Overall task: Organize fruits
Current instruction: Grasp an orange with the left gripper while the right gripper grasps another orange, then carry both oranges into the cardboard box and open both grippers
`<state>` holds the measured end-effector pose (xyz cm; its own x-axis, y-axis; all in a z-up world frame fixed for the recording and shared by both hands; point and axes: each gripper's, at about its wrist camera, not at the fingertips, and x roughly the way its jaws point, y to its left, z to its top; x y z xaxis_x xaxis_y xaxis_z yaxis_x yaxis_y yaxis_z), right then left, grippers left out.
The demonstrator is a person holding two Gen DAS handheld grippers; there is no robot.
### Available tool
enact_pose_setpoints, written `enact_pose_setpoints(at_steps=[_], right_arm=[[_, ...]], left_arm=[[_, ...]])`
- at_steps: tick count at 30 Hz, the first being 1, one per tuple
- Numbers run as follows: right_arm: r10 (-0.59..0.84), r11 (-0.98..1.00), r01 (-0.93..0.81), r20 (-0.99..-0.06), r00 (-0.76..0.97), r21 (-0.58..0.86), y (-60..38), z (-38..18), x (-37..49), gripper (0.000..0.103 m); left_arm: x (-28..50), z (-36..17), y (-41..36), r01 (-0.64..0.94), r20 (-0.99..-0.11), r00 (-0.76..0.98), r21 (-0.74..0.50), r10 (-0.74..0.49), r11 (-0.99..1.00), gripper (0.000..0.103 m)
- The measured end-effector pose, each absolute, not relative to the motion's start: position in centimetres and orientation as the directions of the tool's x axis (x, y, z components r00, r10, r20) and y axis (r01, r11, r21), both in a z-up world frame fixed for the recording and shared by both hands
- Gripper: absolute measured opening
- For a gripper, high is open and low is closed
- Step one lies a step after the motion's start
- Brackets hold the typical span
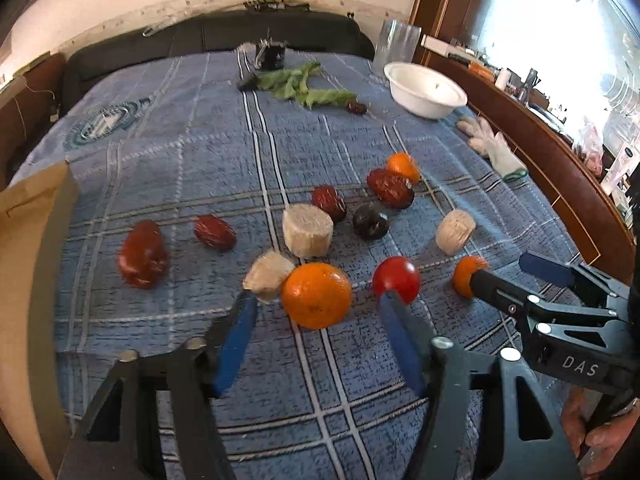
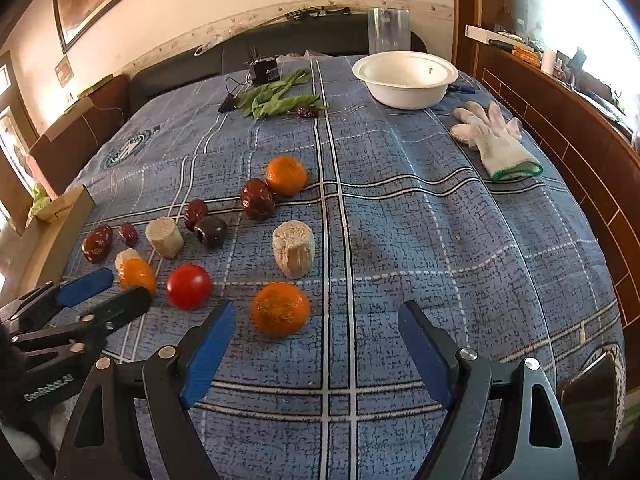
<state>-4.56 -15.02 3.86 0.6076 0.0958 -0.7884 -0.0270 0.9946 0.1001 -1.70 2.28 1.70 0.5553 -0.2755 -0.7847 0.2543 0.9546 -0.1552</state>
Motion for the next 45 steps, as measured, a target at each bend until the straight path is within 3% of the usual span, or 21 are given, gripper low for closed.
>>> enact_pose_setpoints(at_steps=[1, 6, 8, 11, 14, 23, 36, 41, 45], right_arm=[[0.089, 0.995, -0.028, -0.791, 0.606, 0.091, -14.9, 3.7, -4.4, 0.081], [0.103, 0.995, -0.067, -0.789, 0.606, 0.078, -13.9, 3.3, -4.0, 0.07], [0.116, 0.993, -0.097, -0.787, 0.606, 0.072, -13.1, 3.3, -4.1, 0.06], [0.115, 0.991, -0.129, -0.793, 0.598, 0.046, -12.0, 3.2, -4.3, 0.033], [0.089, 0.99, -0.142, -0.791, 0.606, 0.003, -11.1, 3.3, -4.7, 0.032], [0.169, 0.982, -0.178, -0.752, 0.637, 0.07, -10.3, 6.6, -6.8, 0.032], [0.482, 0.84, -0.499, -0.716, 0.504, 0.214, 5.6, 11.4, -6.5, 0.034], [0.535, 0.791, -0.563, -0.717, 0.447, 0.24, 13.3, 12.6, -3.1, 0.034], [0.482, 0.797, -0.576, -0.763, 0.43, 0.179, 18.3, 10.6, 0.2, 0.035]], left_arm=[[-1.6, 1.3, 2.1, 0.254, -0.795, 0.543, -0.154, -0.272, 0.955, 0.037], [-1.5, 1.4, 1.8, 0.258, -0.787, 0.56, -0.132, -0.26, 0.957, 0.034], [-1.4, 1.3, 1.8, 0.255, -0.781, 0.566, -0.138, -0.263, 0.957, 0.035], [-1.4, 1.2, 1.5, 0.26, -0.779, 0.574, -0.118, -0.252, 0.958, 0.035], [-1.4, 1.2, 1.8, 0.258, -0.777, 0.57, -0.139, -0.266, 0.956, 0.031], [-4.0, 4.0, 5.7, 0.196, -0.731, 0.618, -0.212, -0.288, 0.958, 0.03], [-6.4, 8.8, 21.4, -0.117, -0.703, 0.711, -0.136, -0.012, 0.984, 0.031], [-4.0, 9.3, 27.0, -0.2, -0.716, 0.694, -0.088, 0.078, 0.976, 0.031], [-1.0, 8.6, 30.5, -0.247, -0.75, 0.652, -0.076, 0.108, 0.966, 0.031]])
